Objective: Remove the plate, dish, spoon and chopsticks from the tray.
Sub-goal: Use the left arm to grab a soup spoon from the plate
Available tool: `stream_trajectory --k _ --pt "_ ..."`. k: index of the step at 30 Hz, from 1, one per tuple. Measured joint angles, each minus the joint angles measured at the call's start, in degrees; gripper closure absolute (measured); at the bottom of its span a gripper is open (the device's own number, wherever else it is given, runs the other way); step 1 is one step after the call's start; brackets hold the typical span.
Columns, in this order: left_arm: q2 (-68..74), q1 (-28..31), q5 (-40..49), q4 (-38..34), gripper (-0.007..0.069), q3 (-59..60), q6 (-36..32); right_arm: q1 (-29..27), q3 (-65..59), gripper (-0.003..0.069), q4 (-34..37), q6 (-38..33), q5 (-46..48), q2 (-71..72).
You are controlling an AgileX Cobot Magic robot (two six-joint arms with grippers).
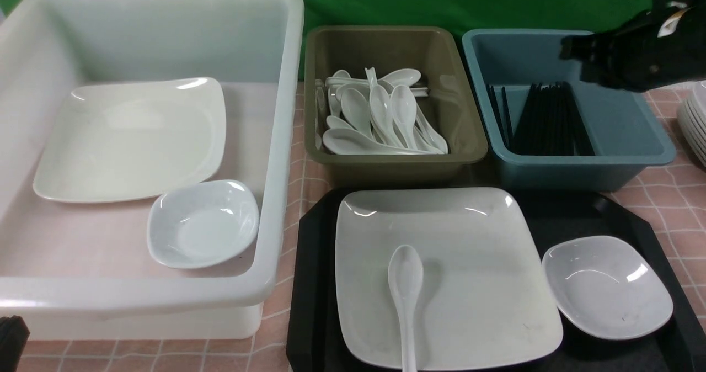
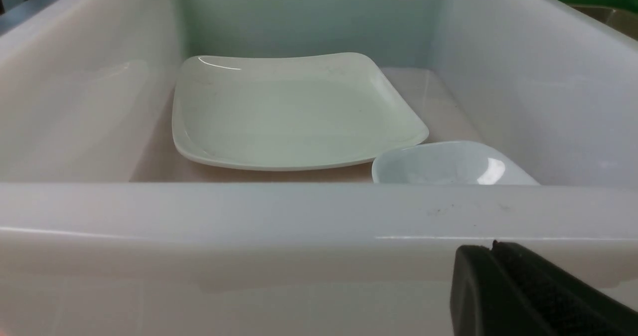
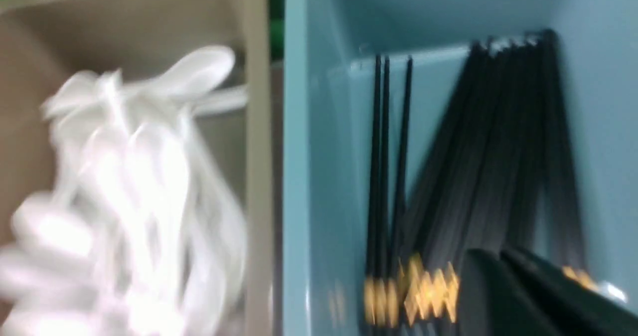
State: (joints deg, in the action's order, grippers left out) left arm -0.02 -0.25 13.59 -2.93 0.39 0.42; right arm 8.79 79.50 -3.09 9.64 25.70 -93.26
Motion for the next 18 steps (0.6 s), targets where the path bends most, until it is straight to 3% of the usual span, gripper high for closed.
stream_trajectory --k 4,7,18 --pt "0.0 0.0 0.0 0.0 0.0620 0.0 0.0 0.5 -1.0 0.0629 -0.1 -1.3 19.6 13.8" --pt "0.0 0.0 0.0 0.0 0.0620 0.0 0.0 2.3 -4.3 0.0629 -0.1 -1.4 27.3 22.1" --pt "0.0 0.0 0.0 0.0 0.0620 0.0 -0.1 13.1 -28.8 0.0629 0.2 0.6 30.7 52.9"
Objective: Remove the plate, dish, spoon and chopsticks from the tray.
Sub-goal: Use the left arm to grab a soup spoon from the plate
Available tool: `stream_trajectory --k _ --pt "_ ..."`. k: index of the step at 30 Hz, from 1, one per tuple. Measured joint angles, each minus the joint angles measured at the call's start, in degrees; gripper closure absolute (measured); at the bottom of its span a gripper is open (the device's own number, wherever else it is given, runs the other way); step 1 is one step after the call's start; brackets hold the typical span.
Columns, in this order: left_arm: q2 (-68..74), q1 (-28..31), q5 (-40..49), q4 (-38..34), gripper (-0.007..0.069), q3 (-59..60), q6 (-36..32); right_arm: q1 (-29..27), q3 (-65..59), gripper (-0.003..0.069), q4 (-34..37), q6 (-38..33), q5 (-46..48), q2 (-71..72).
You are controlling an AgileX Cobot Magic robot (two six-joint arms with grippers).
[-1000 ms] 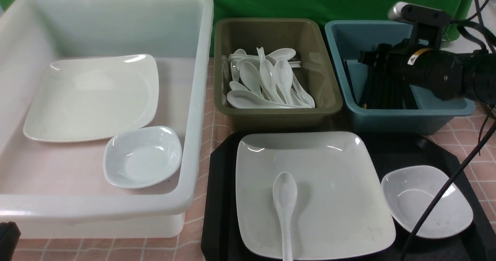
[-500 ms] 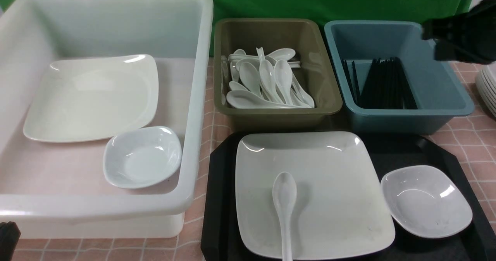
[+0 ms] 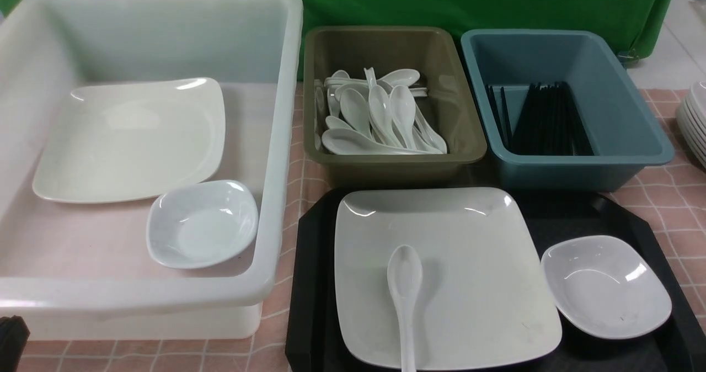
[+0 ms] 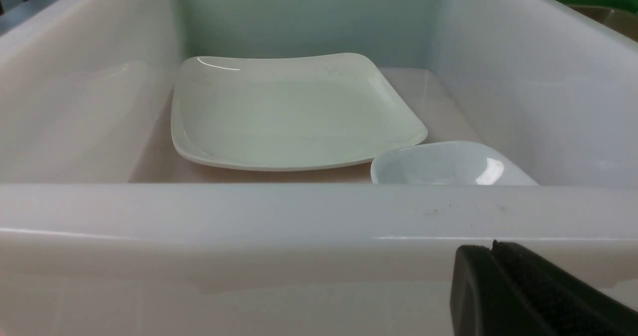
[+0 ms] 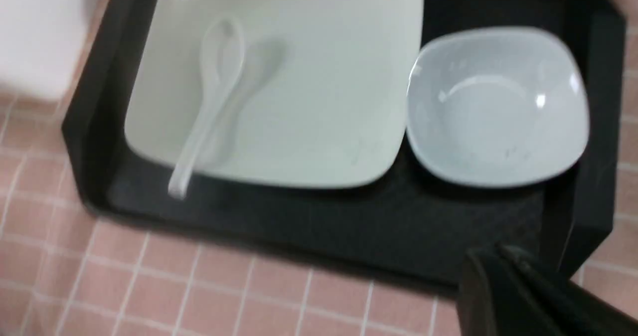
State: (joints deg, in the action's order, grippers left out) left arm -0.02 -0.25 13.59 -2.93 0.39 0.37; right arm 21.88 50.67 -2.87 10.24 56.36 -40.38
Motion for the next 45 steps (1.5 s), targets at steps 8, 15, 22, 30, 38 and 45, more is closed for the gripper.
stream_trajectory --k 8,15,22,30,38,45 --pt "0.0 0.0 0.0 0.0 0.0620 0.0 0.0 0.6 -11.1 0.0626 0.0 0.1 -0.1 14.9" --pt "0.0 0.0 -0.1 -1.7 0.0620 0.0 1.4 0.6 -12.8 0.0620 0.0 0.1 -0.4 18.7" --pt "0.0 0.0 -3.0 -37.9 0.0620 0.0 21.3 0.6 -12.8 0.0611 0.0 0.1 -2.7 18.7" --pt "0.0 0.0 -8.6 -44.5 0.0620 -1.0 21.9 0.6 -12.8 0.0596 0.0 0.2 -3.4 18.7" --pt "10.1 0.0 5.8 -32.6 0.0620 -24.7 16.2 0.6 -12.8 0.0588 0.0 0.2 -3.5 18.7" --pt "40.0 0.0 45.2 -31.5 0.0620 -51.4 0.6 0.6 -12.8 0.0579 0.0 0.2 -3.6 18.7"
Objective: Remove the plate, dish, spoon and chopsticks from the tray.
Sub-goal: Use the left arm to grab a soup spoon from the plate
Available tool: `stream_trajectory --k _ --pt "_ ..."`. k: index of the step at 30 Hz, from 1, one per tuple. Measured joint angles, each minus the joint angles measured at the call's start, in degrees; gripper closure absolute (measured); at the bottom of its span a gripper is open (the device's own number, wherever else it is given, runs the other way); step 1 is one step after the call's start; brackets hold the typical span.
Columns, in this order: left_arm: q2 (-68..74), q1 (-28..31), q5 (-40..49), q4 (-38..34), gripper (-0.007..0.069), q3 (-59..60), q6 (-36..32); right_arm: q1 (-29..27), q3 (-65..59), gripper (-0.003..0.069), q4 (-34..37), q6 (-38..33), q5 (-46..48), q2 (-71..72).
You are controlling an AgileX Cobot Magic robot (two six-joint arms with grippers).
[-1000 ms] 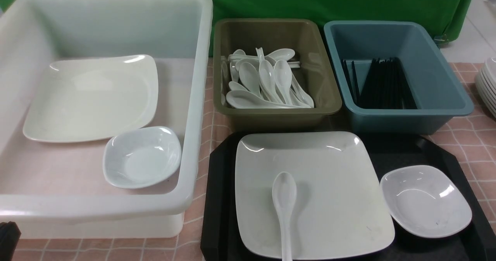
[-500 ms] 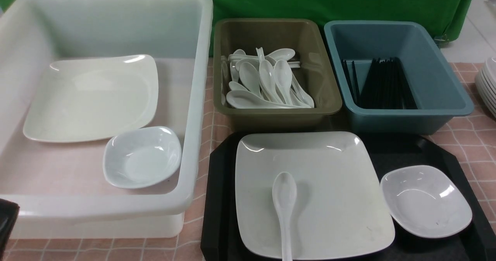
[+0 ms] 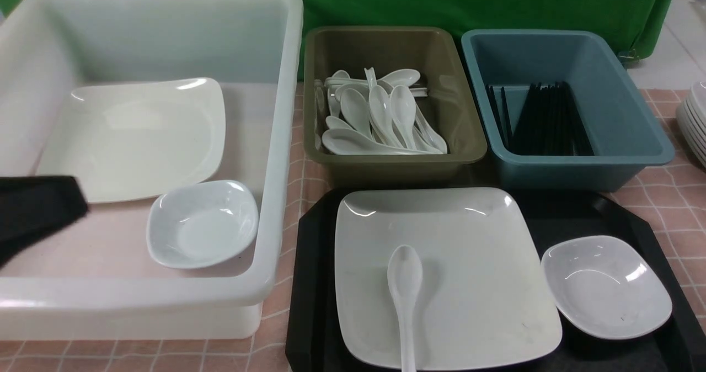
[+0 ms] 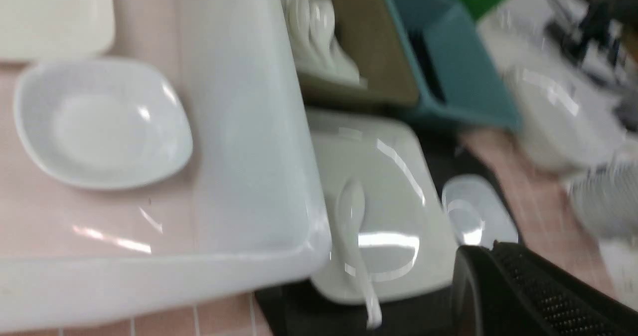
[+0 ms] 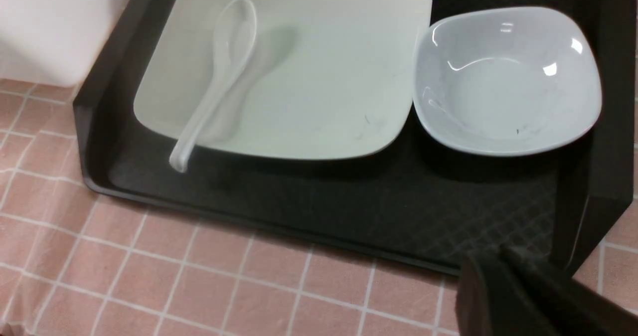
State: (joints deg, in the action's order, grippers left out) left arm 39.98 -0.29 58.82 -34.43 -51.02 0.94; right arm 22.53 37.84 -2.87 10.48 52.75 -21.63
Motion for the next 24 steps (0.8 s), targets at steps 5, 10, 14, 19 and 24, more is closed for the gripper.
stream_trajectory --k 5,10,14,19,24 --pt "14.2 -1.4 8.3 -9.1 0.0620 -4.1 -10.1 0.0 0.0 0.0575 0.0 0.0 0.0 0.0" --pt "24.2 -14.4 4.0 -7.8 0.0620 -4.3 -7.5 0.0 0.0 0.0567 0.0 0.0 -0.1 0.0" --pt "31.3 -30.0 -0.8 2.9 0.0604 -6.3 4.2 0.0 0.0 0.0559 0.0 0.1 -0.1 0.0" --pt "43.5 -43.2 -1.7 15.6 0.0530 -13.4 17.2 0.0 0.0 0.0557 0.0 0.1 -0.1 0.0" --pt "56.4 -48.0 -0.5 21.2 0.0393 -24.5 21.6 0.0 0.0 0.0549 0.0 0.1 -0.1 0.0"
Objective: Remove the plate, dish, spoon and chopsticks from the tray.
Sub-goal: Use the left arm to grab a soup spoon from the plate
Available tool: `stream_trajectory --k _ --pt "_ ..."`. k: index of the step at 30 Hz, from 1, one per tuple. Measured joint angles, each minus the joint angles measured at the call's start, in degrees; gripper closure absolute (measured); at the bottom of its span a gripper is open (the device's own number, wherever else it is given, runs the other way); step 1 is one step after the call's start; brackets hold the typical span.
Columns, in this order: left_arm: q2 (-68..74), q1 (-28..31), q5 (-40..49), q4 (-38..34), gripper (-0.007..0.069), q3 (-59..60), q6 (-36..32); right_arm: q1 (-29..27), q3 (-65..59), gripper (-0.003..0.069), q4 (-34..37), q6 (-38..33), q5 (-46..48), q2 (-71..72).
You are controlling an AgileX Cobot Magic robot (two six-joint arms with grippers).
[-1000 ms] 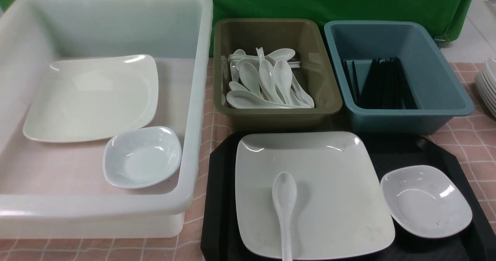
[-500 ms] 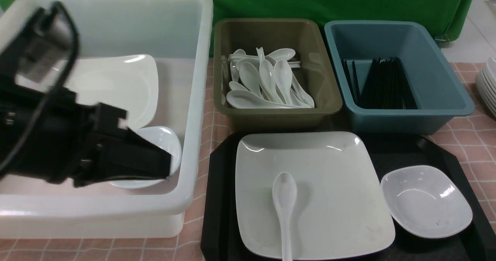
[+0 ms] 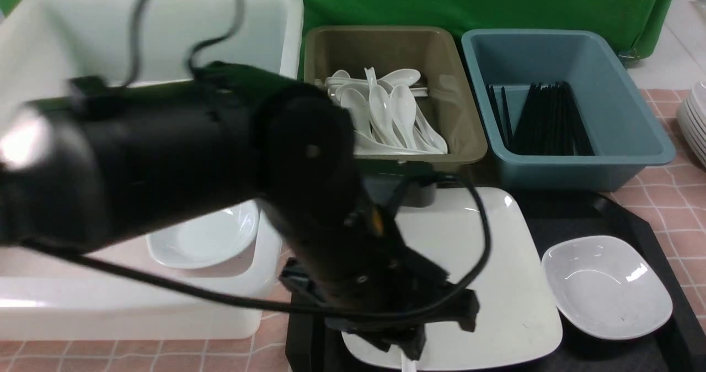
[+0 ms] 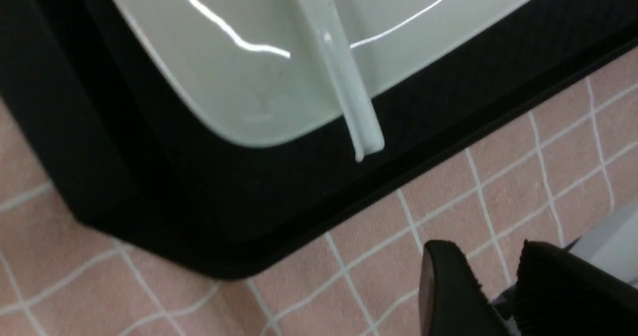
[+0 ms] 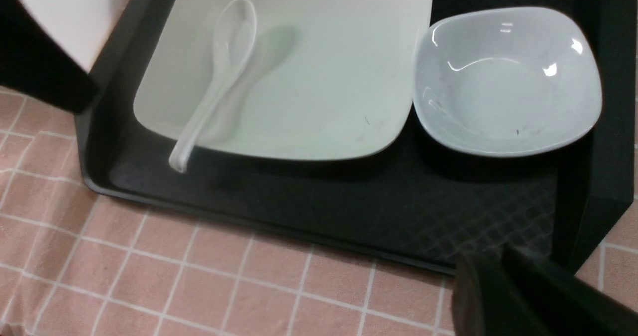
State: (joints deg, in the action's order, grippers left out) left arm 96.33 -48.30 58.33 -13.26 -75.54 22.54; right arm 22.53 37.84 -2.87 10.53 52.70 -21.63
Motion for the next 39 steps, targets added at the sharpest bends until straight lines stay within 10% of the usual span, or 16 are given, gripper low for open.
stream_trajectory --k 9,39 --pt "14.2 -0.4 0.6 3.6 0.0218 -9.4 2.0 0.0 0.0 0.0536 0.0 0.0 0.0 0.0" --pt "22.9 -0.4 -2.9 9.7 0.0231 -10.6 6.8 0.0 0.0 0.0491 0.0 0.0 0.0 0.0"
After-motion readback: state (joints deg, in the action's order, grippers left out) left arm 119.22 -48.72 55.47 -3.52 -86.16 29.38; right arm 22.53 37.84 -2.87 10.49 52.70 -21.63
